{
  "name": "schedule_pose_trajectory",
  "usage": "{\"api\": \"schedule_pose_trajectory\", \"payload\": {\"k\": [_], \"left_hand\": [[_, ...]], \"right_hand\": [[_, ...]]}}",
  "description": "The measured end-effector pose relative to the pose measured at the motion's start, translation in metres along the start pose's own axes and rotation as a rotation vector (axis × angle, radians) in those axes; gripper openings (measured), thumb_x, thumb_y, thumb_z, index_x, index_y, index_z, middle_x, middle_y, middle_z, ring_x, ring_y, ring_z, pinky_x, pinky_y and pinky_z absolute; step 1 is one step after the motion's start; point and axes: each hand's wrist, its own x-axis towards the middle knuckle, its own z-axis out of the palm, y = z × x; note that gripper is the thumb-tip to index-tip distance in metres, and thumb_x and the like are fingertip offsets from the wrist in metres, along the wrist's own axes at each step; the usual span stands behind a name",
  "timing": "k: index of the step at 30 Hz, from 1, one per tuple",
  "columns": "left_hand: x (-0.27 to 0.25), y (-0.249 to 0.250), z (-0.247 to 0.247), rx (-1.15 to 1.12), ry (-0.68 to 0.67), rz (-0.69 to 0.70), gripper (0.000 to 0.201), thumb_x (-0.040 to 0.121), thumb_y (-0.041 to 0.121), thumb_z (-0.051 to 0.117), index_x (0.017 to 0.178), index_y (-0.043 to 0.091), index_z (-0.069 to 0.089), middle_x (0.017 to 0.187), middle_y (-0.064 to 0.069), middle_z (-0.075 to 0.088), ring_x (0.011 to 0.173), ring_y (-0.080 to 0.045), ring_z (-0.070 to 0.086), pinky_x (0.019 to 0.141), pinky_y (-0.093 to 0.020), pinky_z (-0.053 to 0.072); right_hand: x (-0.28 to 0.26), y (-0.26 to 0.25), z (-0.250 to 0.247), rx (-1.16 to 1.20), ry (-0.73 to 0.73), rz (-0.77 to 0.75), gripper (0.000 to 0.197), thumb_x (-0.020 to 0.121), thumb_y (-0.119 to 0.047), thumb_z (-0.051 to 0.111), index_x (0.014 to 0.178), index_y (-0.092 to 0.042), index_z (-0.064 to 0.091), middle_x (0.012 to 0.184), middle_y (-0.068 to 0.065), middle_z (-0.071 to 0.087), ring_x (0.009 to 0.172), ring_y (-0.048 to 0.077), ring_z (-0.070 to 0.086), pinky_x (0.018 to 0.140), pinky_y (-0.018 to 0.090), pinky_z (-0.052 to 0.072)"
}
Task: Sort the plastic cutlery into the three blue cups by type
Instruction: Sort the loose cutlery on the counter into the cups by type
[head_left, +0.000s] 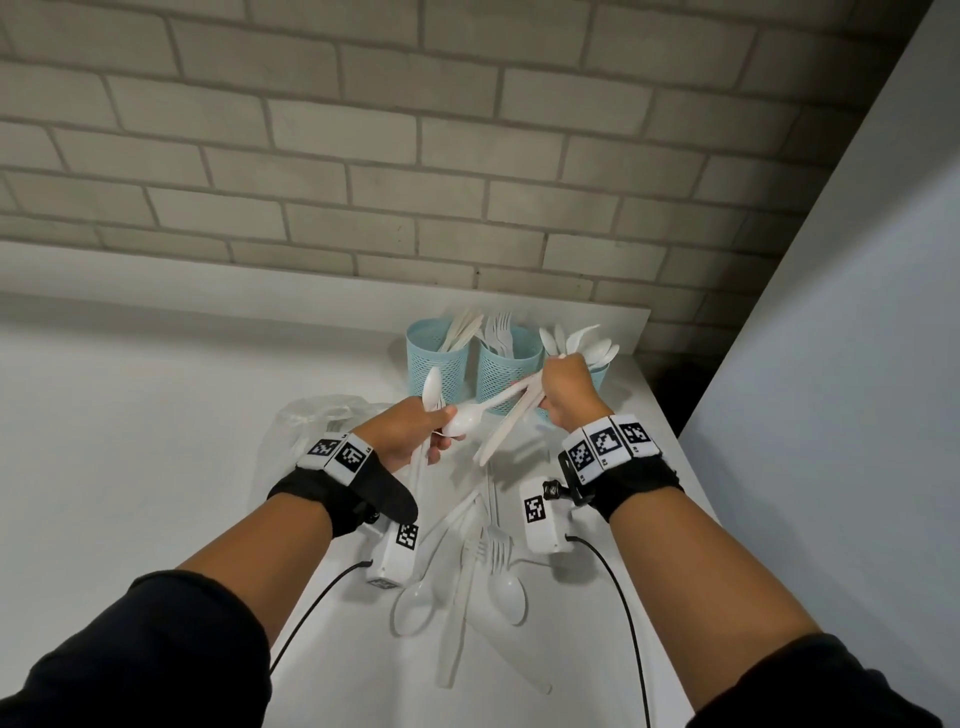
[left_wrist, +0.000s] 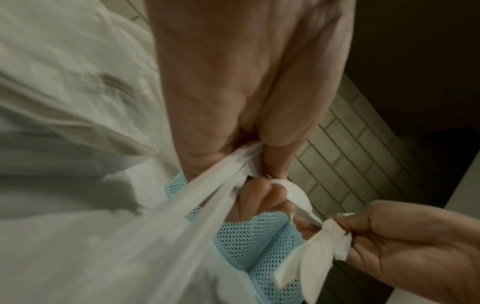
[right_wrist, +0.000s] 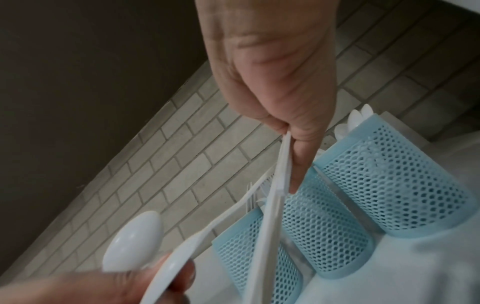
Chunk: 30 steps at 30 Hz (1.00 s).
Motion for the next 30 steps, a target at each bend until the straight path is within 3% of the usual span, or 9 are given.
{"api": "schedule_pose_trajectory", "payload": {"k": [2, 5, 7, 11, 14, 17, 22, 27, 30], "left_hand": [[0.001, 0.0, -0.004, -0.006, 0.034, -0.002, 0.012, 0.099, 0.013, 0.045, 0.099, 0.002, 0.05, 0.07, -0.004, 0.043, 0.053, -0.009, 0.037, 0.037, -0.015, 0.032], [0.006, -0.001, -0.011, -0.036, 0.109, -0.003, 0.012, 0.098, 0.013, 0.044, 0.103, 0.004, 0.051, 0.069, -0.001, 0.037, 0.053, -0.008, 0.031, 0.035, -0.014, 0.028], [0.009, -0.001, -0.012, -0.059, 0.161, 0.01, 0.013, 0.096, 0.013, 0.045, 0.099, 0.003, 0.053, 0.068, -0.002, 0.036, 0.053, -0.008, 0.03, 0.035, -0.014, 0.026], [0.016, -0.001, -0.013, -0.204, 0.326, 0.068, 0.029, 0.094, 0.028, 0.053, 0.077, 0.004, 0.051, 0.062, -0.004, 0.036, 0.05, -0.013, 0.033, 0.045, -0.021, 0.031], [0.018, -0.001, -0.008, -0.337, 0.385, 0.093, 0.038, 0.089, 0.04, 0.058, 0.075, 0.006, 0.052, 0.061, -0.004, 0.042, 0.05, -0.013, 0.039, 0.054, -0.021, 0.035], [0.02, -0.003, 0.005, -0.358, 0.305, 0.149, 0.023, 0.089, 0.029, 0.061, 0.08, 0.009, 0.057, 0.066, -0.003, 0.045, 0.057, -0.013, 0.04, 0.056, -0.022, 0.037], [0.016, -0.006, 0.021, -0.279, 0.168, 0.19, 0.025, 0.097, 0.022, 0.049, 0.076, 0.011, 0.057, 0.06, -0.001, 0.055, 0.057, -0.013, 0.05, 0.051, -0.021, 0.045], [0.014, -0.006, 0.021, -0.387, 0.147, 0.068, 0.026, 0.101, 0.028, 0.038, 0.083, 0.011, 0.048, 0.071, -0.005, 0.051, 0.071, -0.018, 0.058, 0.069, -0.036, 0.051], [0.01, -0.01, 0.024, -0.365, 0.043, 0.048, 0.022, 0.101, 0.023, 0.04, 0.088, 0.008, 0.049, 0.075, -0.008, 0.054, 0.066, -0.021, 0.064, 0.061, -0.036, 0.056]], "right_hand": [[0.003, 0.001, -0.005, 0.048, -0.007, 0.02, 0.037, 0.096, -0.003, 0.034, 0.13, 0.009, 0.041, 0.129, 0.03, 0.05, 0.113, 0.042, 0.055, 0.088, 0.048, 0.049], [-0.001, 0.001, -0.01, 0.221, -0.024, 0.075, 0.035, 0.1, -0.009, 0.028, 0.134, -0.006, 0.034, 0.097, 0.019, 0.064, 0.075, 0.027, 0.062, 0.06, 0.035, 0.049], [-0.005, 0.001, -0.01, 0.163, -0.08, 0.075, 0.033, 0.101, -0.012, 0.028, 0.134, -0.009, 0.032, 0.082, 0.013, 0.062, 0.069, 0.022, 0.061, 0.06, 0.036, 0.05], [-0.023, 0.005, -0.003, 0.012, -0.376, 0.106, 0.035, 0.102, -0.015, 0.032, 0.136, -0.005, 0.028, 0.089, 0.017, 0.062, 0.066, 0.024, 0.068, 0.057, 0.036, 0.059], [-0.032, 0.011, 0.006, 0.007, -0.459, 0.129, 0.032, 0.103, -0.014, 0.03, 0.133, -0.004, 0.029, 0.085, 0.015, 0.064, 0.063, 0.023, 0.068, 0.065, 0.037, 0.059], [-0.037, 0.017, 0.015, 0.03, -0.527, 0.145, 0.021, 0.103, -0.017, 0.029, 0.12, -0.007, 0.038, 0.094, 0.012, 0.067, 0.071, 0.024, 0.068, 0.078, 0.047, 0.056], [-0.045, 0.011, 0.01, -0.099, -0.549, 0.234, 0.022, 0.102, -0.024, 0.033, 0.089, -0.018, 0.05, 0.103, 0.009, 0.069, 0.072, 0.023, 0.064, 0.071, 0.043, 0.053], [-0.038, 0.013, 0.0, -0.33, -0.412, 0.232, 0.02, 0.101, -0.028, 0.037, 0.097, -0.018, 0.054, 0.11, -0.003, 0.064, 0.094, 0.021, 0.054, 0.082, 0.037, 0.045], [-0.029, 0.015, 0.003, -0.188, -0.36, 0.139, 0.024, 0.101, -0.029, 0.036, 0.094, -0.023, 0.058, 0.124, -0.004, 0.06, 0.117, 0.023, 0.05, 0.098, 0.039, 0.038]]}}
